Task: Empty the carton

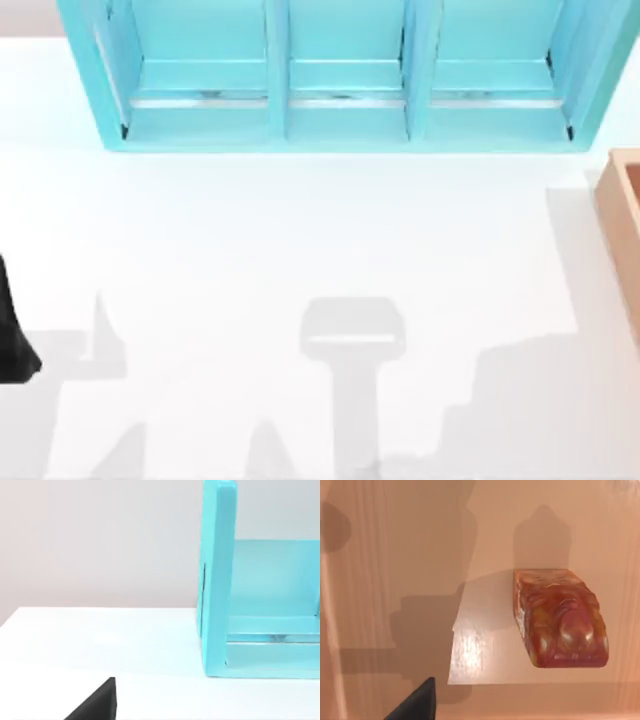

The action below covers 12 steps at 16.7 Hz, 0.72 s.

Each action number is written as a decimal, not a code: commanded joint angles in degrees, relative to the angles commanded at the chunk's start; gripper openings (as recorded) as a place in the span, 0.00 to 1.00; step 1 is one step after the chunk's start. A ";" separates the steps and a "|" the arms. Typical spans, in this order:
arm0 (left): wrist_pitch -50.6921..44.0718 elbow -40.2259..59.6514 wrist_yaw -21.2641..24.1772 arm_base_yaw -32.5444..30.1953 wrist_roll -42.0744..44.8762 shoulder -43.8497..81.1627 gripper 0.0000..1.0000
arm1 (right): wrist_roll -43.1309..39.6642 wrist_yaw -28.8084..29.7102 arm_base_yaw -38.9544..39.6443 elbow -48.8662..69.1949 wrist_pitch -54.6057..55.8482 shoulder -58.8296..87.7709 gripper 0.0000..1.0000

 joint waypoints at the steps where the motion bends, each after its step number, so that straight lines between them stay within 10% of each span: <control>1: 0.00 0.00 0.00 0.00 0.00 0.00 1.00 | -0.55 0.00 -0.57 1.80 -1.80 2.30 1.00; 12: 0.00 0.00 0.00 0.00 0.00 0.00 1.00 | -1.00 0.00 -1.06 0.69 -0.52 5.61 1.00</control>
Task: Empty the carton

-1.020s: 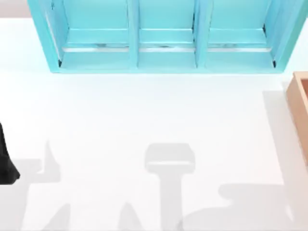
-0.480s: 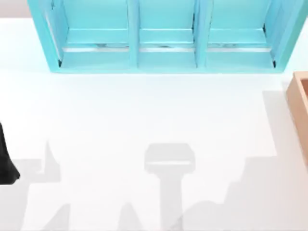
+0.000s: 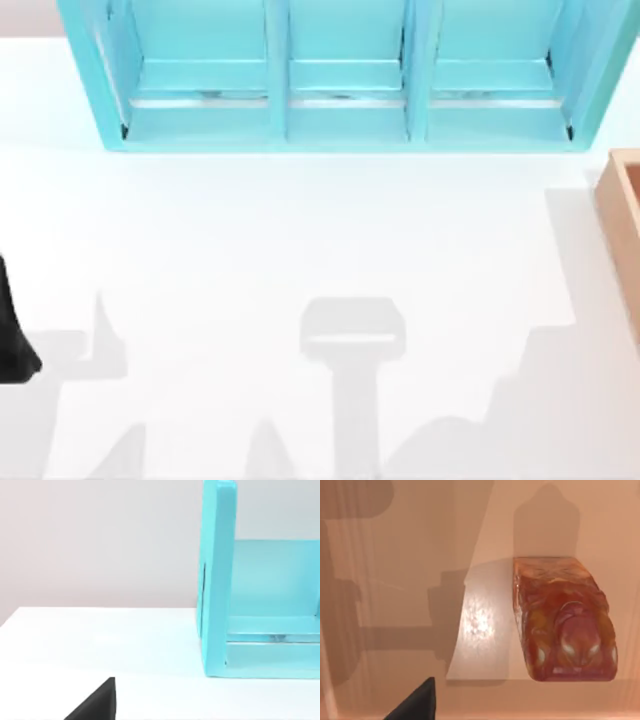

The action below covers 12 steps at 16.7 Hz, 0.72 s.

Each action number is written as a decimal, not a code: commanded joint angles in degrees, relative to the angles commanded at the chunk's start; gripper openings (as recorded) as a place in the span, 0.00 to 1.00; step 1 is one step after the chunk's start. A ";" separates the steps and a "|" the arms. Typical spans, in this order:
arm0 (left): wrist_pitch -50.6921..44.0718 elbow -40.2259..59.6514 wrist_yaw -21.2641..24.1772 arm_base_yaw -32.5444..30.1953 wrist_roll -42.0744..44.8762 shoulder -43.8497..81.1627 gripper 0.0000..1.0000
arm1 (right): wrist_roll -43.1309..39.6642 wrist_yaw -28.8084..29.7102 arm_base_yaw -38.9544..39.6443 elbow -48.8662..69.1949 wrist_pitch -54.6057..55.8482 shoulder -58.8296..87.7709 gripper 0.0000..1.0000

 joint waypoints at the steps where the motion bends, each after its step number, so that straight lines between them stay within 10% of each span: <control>1: 0.00 0.00 0.00 0.00 0.00 0.00 1.00 | 0.00 0.01 -0.01 -1.41 1.72 0.32 1.00; 12: 0.00 0.00 0.00 0.00 0.00 0.00 1.00 | -0.06 0.01 -0.16 -12.48 19.80 7.40 1.00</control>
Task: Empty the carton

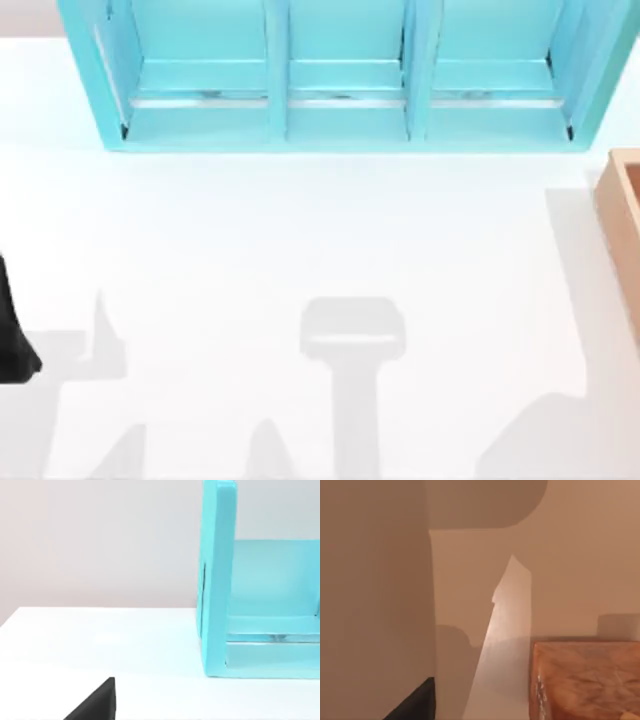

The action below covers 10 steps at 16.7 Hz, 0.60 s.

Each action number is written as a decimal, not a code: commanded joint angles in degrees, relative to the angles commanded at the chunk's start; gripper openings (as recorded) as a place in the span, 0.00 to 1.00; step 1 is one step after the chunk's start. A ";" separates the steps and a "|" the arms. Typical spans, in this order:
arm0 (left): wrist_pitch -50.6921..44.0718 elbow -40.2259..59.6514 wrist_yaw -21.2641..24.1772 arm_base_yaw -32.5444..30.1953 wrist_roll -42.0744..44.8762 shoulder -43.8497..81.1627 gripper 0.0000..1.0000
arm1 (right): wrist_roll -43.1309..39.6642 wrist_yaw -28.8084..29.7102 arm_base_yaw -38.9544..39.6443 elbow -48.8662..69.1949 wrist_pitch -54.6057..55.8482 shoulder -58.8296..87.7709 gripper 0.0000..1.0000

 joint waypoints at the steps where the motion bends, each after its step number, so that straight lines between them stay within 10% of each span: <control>1: 0.00 0.00 0.00 0.00 0.00 0.00 1.00 | 0.00 0.00 0.00 0.00 0.00 0.00 1.00; 10: 0.00 0.00 0.00 0.00 0.00 0.00 1.00 | 0.00 0.00 0.00 0.00 0.00 0.00 0.40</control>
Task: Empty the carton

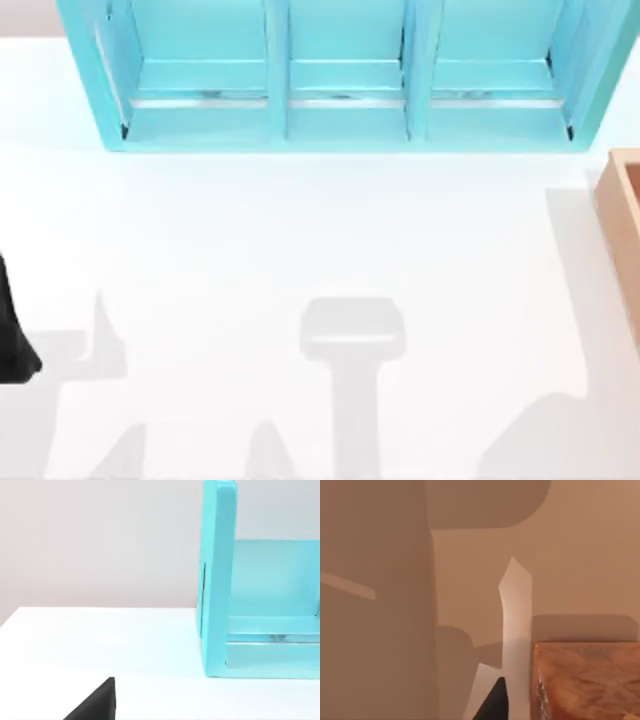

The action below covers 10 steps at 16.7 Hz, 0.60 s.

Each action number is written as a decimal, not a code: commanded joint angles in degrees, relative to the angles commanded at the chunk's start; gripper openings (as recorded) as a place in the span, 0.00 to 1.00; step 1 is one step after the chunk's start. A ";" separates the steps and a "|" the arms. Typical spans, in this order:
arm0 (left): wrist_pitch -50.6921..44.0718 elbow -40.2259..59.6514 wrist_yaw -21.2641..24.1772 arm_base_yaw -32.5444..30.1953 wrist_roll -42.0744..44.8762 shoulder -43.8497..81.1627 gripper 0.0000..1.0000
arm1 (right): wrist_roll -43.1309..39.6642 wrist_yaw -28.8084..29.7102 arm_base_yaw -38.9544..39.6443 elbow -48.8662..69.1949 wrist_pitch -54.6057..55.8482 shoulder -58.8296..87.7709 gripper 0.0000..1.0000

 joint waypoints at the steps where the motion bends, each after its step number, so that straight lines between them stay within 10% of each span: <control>1: 0.00 0.00 0.00 0.00 0.00 0.00 1.00 | 0.00 0.00 0.00 0.00 0.00 0.00 0.32; 5: 0.00 0.00 0.00 0.00 0.00 0.00 1.00 | 0.00 0.00 0.00 0.00 0.00 0.00 0.02; 10: 0.00 0.00 0.00 0.00 0.00 0.00 1.00 | 0.00 0.00 0.00 0.00 0.00 0.00 0.00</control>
